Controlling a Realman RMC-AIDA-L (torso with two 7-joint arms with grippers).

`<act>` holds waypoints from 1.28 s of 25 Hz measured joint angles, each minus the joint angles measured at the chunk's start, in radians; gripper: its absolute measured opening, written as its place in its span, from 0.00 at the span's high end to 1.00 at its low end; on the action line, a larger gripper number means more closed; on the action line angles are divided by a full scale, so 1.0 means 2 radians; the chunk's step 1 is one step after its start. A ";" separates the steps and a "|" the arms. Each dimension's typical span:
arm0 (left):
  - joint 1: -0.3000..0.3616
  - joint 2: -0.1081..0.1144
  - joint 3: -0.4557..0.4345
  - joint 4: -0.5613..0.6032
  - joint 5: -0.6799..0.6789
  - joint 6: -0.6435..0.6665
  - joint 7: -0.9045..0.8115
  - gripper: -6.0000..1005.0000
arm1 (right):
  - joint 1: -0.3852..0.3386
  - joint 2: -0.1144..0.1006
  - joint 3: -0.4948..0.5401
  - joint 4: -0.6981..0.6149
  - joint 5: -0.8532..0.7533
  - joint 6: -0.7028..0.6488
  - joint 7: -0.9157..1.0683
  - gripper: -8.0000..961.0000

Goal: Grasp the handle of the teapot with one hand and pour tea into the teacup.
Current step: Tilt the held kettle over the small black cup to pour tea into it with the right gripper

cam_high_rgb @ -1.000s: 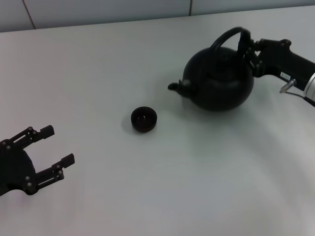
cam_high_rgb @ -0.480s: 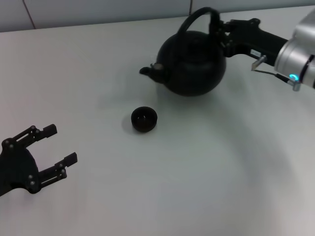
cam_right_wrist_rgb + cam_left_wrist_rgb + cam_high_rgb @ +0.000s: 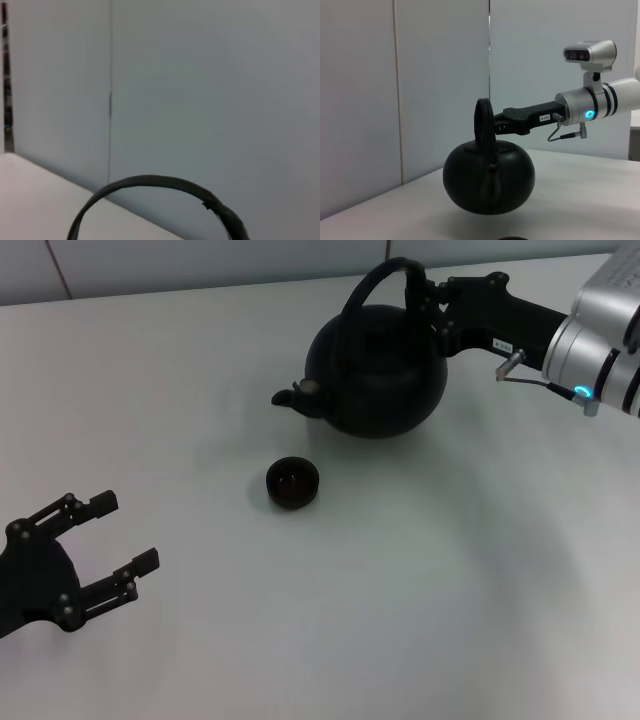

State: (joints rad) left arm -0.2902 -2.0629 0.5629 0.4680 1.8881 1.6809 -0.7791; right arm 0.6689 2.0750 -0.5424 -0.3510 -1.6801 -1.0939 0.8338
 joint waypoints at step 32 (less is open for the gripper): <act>-0.008 0.000 0.000 0.001 -0.005 -0.002 0.001 0.22 | -0.005 0.001 -0.091 -0.076 -0.001 -0.017 -0.148 0.91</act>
State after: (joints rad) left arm -0.3065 -2.0637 0.5630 0.4693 1.8776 1.6764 -0.7777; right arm 0.6594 2.0762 -0.7235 -0.5035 -1.6827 -1.1274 0.5381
